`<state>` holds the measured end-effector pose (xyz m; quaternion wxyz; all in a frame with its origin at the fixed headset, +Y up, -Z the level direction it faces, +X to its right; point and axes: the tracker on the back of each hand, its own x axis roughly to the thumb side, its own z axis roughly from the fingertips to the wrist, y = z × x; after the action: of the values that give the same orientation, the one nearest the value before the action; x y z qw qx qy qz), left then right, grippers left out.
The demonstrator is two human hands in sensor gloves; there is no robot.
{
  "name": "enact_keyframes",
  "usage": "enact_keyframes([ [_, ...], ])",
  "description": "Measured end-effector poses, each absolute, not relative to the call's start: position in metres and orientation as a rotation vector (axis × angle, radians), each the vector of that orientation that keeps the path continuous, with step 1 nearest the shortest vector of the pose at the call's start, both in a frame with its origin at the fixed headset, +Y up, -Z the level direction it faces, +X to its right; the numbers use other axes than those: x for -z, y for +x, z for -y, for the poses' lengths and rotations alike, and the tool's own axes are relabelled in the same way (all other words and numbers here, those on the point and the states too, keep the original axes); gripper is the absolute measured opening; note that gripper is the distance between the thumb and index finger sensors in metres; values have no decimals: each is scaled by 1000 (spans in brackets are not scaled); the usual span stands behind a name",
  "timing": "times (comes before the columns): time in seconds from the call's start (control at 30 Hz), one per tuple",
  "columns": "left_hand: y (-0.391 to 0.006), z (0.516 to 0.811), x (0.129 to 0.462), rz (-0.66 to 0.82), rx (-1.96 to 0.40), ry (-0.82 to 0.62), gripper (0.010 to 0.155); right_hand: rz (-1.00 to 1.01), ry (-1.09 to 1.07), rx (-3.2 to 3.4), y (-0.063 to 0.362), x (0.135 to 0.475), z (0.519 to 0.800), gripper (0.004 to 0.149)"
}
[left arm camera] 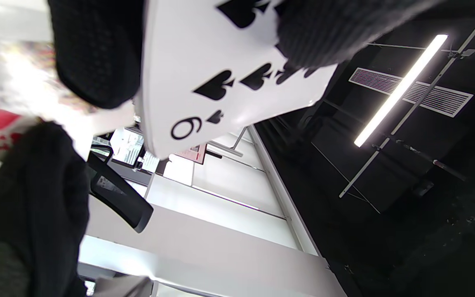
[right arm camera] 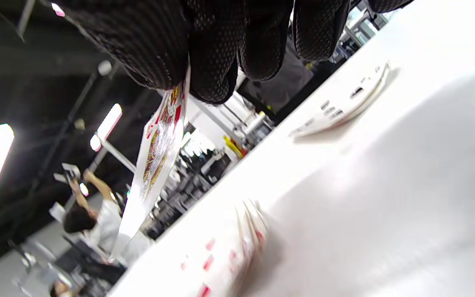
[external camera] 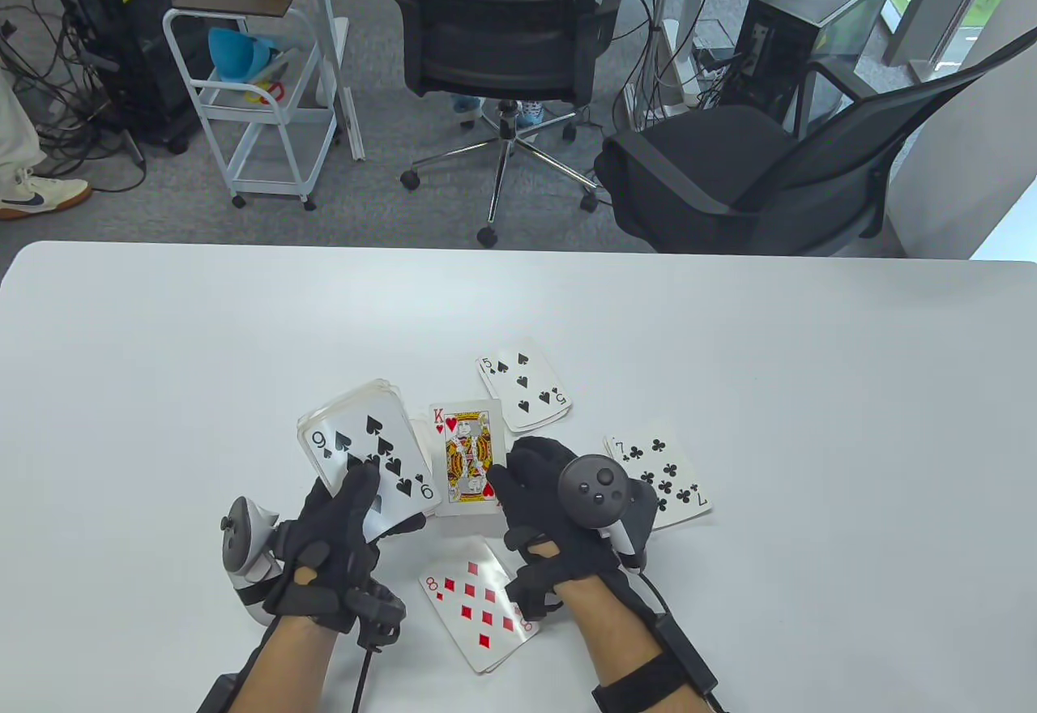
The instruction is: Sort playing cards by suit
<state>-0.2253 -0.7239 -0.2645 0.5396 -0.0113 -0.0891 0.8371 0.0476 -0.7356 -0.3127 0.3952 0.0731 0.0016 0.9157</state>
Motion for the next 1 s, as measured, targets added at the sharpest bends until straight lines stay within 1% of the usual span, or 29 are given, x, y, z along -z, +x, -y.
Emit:
enact_keyframes([
  [0.2,-229,718,265,227,-2006,-1,57,-109,209,-2458,24,331,737,39],
  [0.27,-229,718,265,229,-2008,0,57,-182,220,-2509,9,343,736,39],
  [0.43,-229,717,265,233,-2020,2,57,-291,262,-2579,-29,362,734,39],
  [0.53,-232,716,264,234,-2027,10,57,-327,262,-2627,-53,369,736,39],
  [0.63,-235,716,264,232,-2033,19,57,-372,238,-2801,-72,373,743,39],
  [0.7,-236,715,264,233,-2040,23,57,-327,245,-2949,-78,374,749,39],
  [0.83,-236,714,264,239,-2050,24,57,-274,241,-2997,-69,373,750,41],
  [0.9,-236,715,265,241,-2045,19,57,-245,223,-2932,-55,369,744,41],
  [1.0,-234,717,265,237,-2037,7,57,-143,217,-2838,-25,358,730,40],
])
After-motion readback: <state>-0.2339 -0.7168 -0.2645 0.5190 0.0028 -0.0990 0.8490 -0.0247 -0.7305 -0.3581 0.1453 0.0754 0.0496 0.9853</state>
